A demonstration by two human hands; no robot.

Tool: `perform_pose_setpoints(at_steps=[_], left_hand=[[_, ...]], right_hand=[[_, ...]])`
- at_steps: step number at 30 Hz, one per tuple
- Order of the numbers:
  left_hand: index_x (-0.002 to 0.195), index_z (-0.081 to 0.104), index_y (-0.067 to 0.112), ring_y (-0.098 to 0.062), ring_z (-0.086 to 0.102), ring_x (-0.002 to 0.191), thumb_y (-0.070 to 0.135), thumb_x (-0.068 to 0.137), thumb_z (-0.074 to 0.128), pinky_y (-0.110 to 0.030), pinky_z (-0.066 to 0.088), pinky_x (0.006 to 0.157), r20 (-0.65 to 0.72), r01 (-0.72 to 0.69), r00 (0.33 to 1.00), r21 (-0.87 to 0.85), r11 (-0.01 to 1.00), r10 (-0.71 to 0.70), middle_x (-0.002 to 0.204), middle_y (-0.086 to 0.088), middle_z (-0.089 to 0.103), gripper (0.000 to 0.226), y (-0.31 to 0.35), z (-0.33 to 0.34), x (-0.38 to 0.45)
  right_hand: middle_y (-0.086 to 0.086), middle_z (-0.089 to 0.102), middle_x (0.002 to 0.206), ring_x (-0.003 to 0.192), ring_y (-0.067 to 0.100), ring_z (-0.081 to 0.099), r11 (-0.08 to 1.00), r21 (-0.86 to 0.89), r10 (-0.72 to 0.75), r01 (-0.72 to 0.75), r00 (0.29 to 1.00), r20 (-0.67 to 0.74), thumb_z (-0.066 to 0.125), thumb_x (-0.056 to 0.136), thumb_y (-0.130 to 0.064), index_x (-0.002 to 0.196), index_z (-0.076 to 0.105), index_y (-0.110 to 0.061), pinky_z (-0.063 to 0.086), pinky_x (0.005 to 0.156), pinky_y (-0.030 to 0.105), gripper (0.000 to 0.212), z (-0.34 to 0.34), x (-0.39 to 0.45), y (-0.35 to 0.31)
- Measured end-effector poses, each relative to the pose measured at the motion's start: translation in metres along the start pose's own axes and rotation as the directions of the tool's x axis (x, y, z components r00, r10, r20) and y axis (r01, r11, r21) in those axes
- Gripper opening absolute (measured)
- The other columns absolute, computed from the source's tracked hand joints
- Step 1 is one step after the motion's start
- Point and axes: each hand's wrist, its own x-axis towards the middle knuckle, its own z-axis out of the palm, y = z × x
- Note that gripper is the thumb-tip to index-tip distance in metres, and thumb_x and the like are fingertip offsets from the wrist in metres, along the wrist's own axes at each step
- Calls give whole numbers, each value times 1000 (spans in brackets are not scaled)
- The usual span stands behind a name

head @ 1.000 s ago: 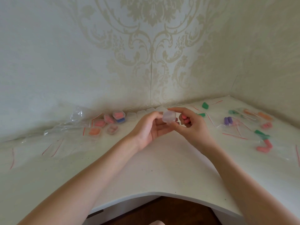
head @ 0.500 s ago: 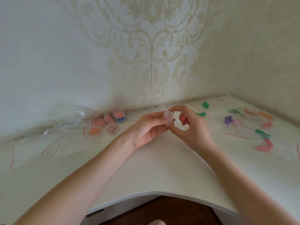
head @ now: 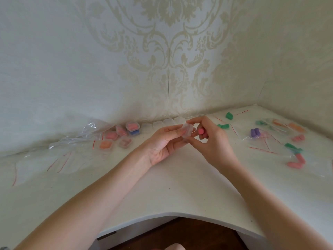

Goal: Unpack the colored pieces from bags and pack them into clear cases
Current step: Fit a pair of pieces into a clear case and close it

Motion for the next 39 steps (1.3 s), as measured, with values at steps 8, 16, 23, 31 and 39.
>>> perform_pose_setpoints(at_steps=[8,16,23,31,39], left_hand=[[117,52,-12,-32,69,93,9,75,63,-36,56,83,-142,-86,989,-295,952,45,110,-29,64,49,17,-10,1],[105,62,-2,-16,69,89,14,75,65,-24,56,82,-64,-6,998,-81,997,1,101,-13,69,34,7,0,0],[92,65,-2,-17,69,94,21,89,58,-22,56,82,-127,-55,991,-31,998,51,104,-15,71,24,0,2,3],[95,67,6,-18,72,82,16,70,69,-25,58,75,-146,2,989,29,1000,2,93,-10,73,26,2,1,1],[96,66,6,-18,72,76,-5,77,65,-23,58,69,-159,-29,986,101,994,45,84,-8,73,22,8,0,1]], right_hand=[[-10,35,61,54,5,37,995,66,77,-70,991,-109,66,85,-7,83,55,-28,31,54,15,24,-5,1,1],[-10,29,55,51,6,29,982,154,116,-108,992,-46,65,88,-26,98,71,-31,26,51,14,12,-9,1,-4],[-9,27,55,51,9,28,996,69,62,-59,997,-54,66,87,-38,80,65,-20,24,49,20,19,1,-2,-5],[-7,34,56,51,12,33,993,-104,50,-52,999,-22,62,89,-34,81,60,-21,32,52,32,15,1,-3,0],[-9,39,58,53,7,40,942,-327,73,-72,997,-9,57,91,-32,94,60,-19,27,48,27,14,0,-5,-8]])
